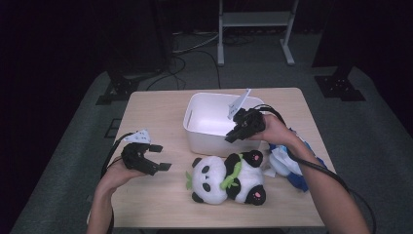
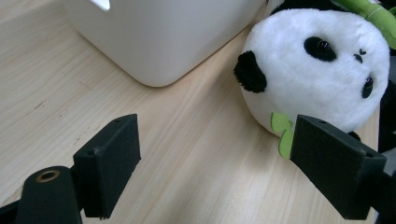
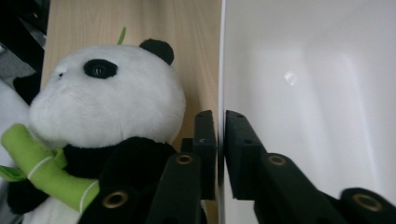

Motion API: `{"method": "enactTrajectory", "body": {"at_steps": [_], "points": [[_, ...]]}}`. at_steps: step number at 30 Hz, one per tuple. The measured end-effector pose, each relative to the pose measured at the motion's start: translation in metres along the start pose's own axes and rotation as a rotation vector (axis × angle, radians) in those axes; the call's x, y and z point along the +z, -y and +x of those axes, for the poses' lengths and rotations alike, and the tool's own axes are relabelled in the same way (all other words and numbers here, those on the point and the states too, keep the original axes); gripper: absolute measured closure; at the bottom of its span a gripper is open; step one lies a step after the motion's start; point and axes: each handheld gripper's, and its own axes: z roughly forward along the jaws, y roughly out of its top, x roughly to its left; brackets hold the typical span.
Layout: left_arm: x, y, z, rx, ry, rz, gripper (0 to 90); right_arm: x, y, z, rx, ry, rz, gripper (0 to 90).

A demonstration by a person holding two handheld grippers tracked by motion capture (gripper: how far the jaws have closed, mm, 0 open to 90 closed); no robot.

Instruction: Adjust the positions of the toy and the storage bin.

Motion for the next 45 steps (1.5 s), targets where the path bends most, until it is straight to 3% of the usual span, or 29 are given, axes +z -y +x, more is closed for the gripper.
{"method": "enactTrajectory", "body": {"at_steps": [3,12,19,36,45], "points": [[0.000,0.000,0.000,0.000,0.000,0.002,14.7,-0.005,0.000,0.002,0.013,0.017,-0.024,71.8],[0.000,0.000,-0.001,-0.001,-0.001,-0.002,14.6,-0.025,0.005,0.020,0.019,0.061,-0.072,65.1],[-0.002,-0.001,-0.003,-0.001,-0.002,-0.006,14.6,-0.035,0.011,0.036,0.019,0.041,-0.102,64.4],[-0.001,-0.001,-0.004,0.002,0.000,0.002,14.6,-0.023,0.027,0.083,-0.022,-0.035,-0.078,56.9],[0.001,-0.002,-0.004,0.002,0.002,0.005,14.6,-0.013,0.029,0.080,-0.008,-0.010,-0.079,55.2]]}}
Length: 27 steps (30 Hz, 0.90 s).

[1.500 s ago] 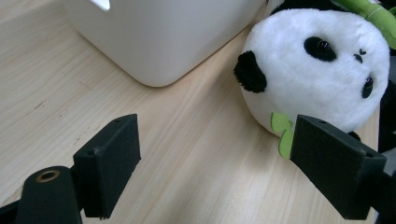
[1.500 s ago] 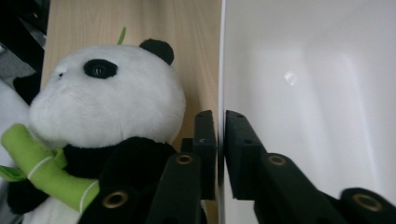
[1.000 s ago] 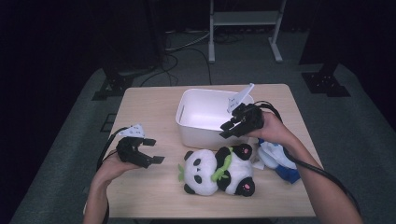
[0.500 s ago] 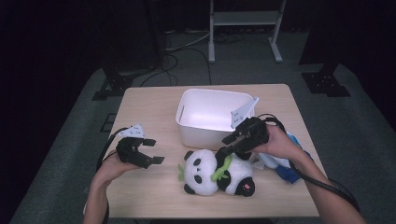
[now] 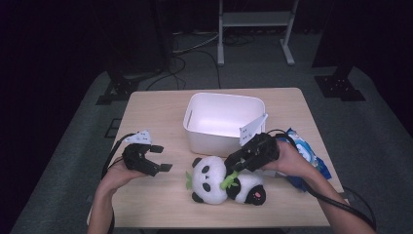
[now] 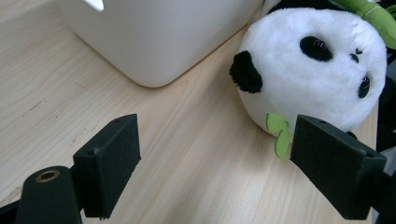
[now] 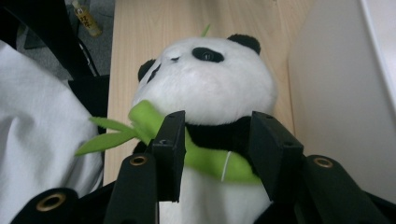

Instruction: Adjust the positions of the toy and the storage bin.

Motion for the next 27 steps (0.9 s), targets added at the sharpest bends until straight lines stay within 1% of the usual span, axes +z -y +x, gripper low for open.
{"method": "enactTrajectory", "body": {"at_steps": [3,6,7,10,12,16,19,20,22,24,25,26,27], "points": [[0.000,0.001,0.001,-0.004,-0.001,0.002,14.6,0.001,-0.007,-0.007,-0.006,0.018,-0.010,55.2],[0.000,0.002,0.002,-0.006,0.002,0.004,14.6,0.001,-0.016,-0.016,-0.014,0.041,-0.014,55.3],[0.000,0.002,0.003,-0.008,0.003,0.000,14.6,0.001,-0.020,-0.020,-0.008,0.046,-0.017,55.6],[-0.002,0.003,0.004,-0.014,0.001,-0.006,14.6,0.003,-0.030,-0.030,-0.010,0.060,-0.031,57.8],[-0.003,0.004,0.004,-0.016,0.000,-0.010,14.6,0.004,-0.037,-0.035,-0.013,0.067,-0.031,60.9],[-0.005,0.005,0.005,-0.020,-0.003,-0.017,14.6,0.012,-0.054,-0.045,-0.030,0.080,-0.011,66.0],[-0.006,0.005,0.006,-0.020,-0.004,-0.021,14.6,0.021,-0.063,-0.055,-0.024,0.081,0.008,67.6],[-0.006,0.006,0.006,-0.018,-0.004,-0.021,14.6,0.023,-0.064,-0.057,-0.024,0.081,0.010,69.9],[-0.007,0.006,0.007,-0.021,-0.003,-0.022,14.6,0.025,-0.068,-0.062,-0.012,0.076,-0.007,70.5],[-0.007,0.006,0.007,-0.021,-0.003,-0.021,14.6,0.028,-0.072,-0.065,-0.017,0.088,0.004,70.5],[-0.007,0.006,0.007,-0.021,-0.003,-0.022,14.6,0.030,-0.072,-0.066,-0.014,0.085,0.007,70.7],[-0.008,0.007,0.008,-0.022,-0.003,-0.023,14.6,0.031,-0.073,-0.067,-0.011,0.083,0.010,71.8],[-0.008,0.007,0.008,-0.023,-0.005,-0.024,14.6,0.034,-0.073,-0.068,-0.018,0.084,0.020,74.1]]}}
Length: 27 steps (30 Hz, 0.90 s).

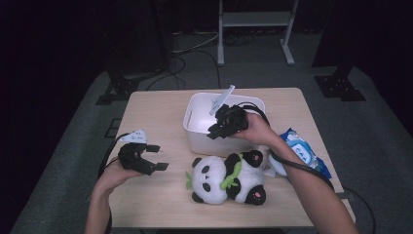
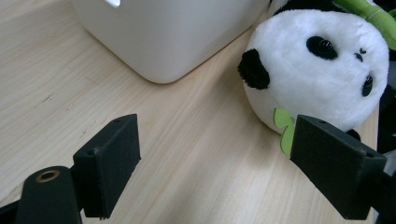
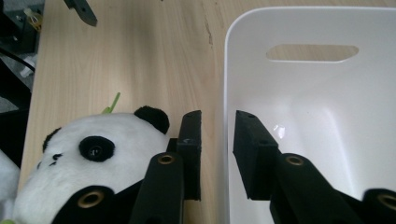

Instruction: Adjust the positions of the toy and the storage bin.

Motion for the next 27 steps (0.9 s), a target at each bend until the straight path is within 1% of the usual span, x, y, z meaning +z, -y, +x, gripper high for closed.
{"method": "enactTrajectory", "body": {"at_steps": [2,4,6,7,9,11,12,13,14,15,16,19,23,25,27], "points": [[-0.001,0.000,0.000,-0.003,-0.001,-0.004,14.6,0.003,-0.001,0.000,-0.003,-0.006,0.007,75.8],[-0.001,0.000,0.001,-0.003,-0.002,-0.004,14.6,0.005,-0.001,0.001,-0.009,0.002,0.016,79.1],[-0.002,0.000,0.001,-0.004,0.000,-0.006,14.6,0.006,-0.001,0.000,0.007,-0.011,0.015,81.5],[-0.002,0.000,0.001,-0.004,0.000,-0.007,14.6,0.006,-0.001,0.000,0.004,-0.014,0.017,83.5],[-0.001,0.000,0.001,-0.005,0.000,-0.006,14.6,0.006,0.000,0.000,0.005,-0.033,0.018,83.9],[-0.001,0.000,0.001,-0.003,0.000,-0.005,14.6,0.006,-0.001,0.002,-0.010,-0.036,0.025,83.8],[-0.001,0.000,0.000,-0.004,0.001,-0.005,14.6,0.006,0.000,0.003,-0.013,-0.037,0.031,82.7],[0.000,0.000,0.000,-0.003,0.001,-0.004,14.6,0.006,0.000,0.004,-0.013,-0.042,0.026,79.5],[0.000,0.000,0.000,-0.003,0.001,-0.004,14.6,0.006,0.000,0.004,-0.013,-0.042,0.026,79.5],[0.000,0.000,0.000,-0.003,0.001,-0.004,14.6,0.004,0.001,0.005,0.000,-0.037,0.021,72.9],[0.000,0.000,0.000,-0.004,0.001,-0.004,14.6,0.002,0.002,0.006,-0.003,-0.039,0.013,72.8],[0.000,0.000,0.000,-0.002,0.000,-0.002,14.6,-0.008,0.006,0.013,-0.001,-0.029,-0.022,67.6],[0.000,0.001,0.000,-0.003,-0.004,-0.001,14.6,-0.023,0.014,0.023,-0.003,-0.017,-0.046,63.6],[-0.001,0.002,0.001,-0.004,-0.009,0.001,14.6,-0.030,0.019,0.028,-0.001,-0.027,-0.054,62.0],[-0.001,0.003,0.003,-0.005,-0.012,0.000,14.6,-0.036,0.025,0.035,0.004,-0.027,-0.062,59.5]]}}
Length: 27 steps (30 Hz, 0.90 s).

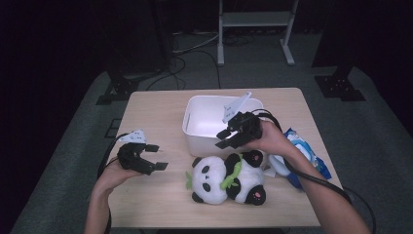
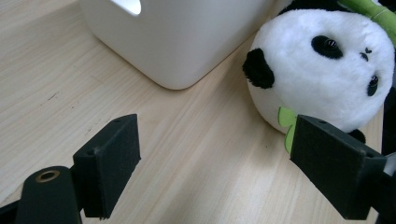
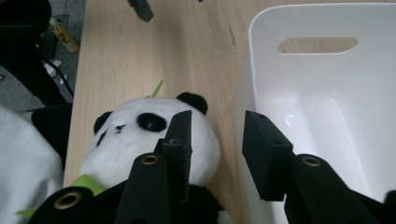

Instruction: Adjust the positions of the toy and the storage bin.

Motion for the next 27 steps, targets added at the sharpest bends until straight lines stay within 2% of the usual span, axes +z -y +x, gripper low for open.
{"method": "enactTrajectory", "body": {"at_steps": [5,10,16,19,25,27], "points": [[-0.001,0.001,0.002,-0.005,-0.001,-0.003,14.6,-0.006,0.018,0.018,-0.011,-0.037,0.022,55.2],[-0.001,0.001,0.001,-0.010,-0.007,0.003,11.3,-0.006,0.033,0.030,0.001,-0.044,0.030,53.3],[-0.002,0.001,0.001,-0.010,-0.009,-0.001,11.0,-0.002,0.047,0.035,0.026,-0.046,0.048,50.6],[-0.001,0.001,0.002,-0.011,-0.006,0.007,10.8,-0.004,0.053,0.038,0.028,-0.050,0.032,50.0],[0.003,0.000,0.004,-0.018,-0.002,0.011,10.3,-0.005,0.061,0.045,0.028,-0.050,0.039,48.8],[0.004,-0.001,0.003,-0.009,0.002,0.015,10.3,-0.005,0.064,0.047,0.027,-0.050,0.037,48.0]]}}
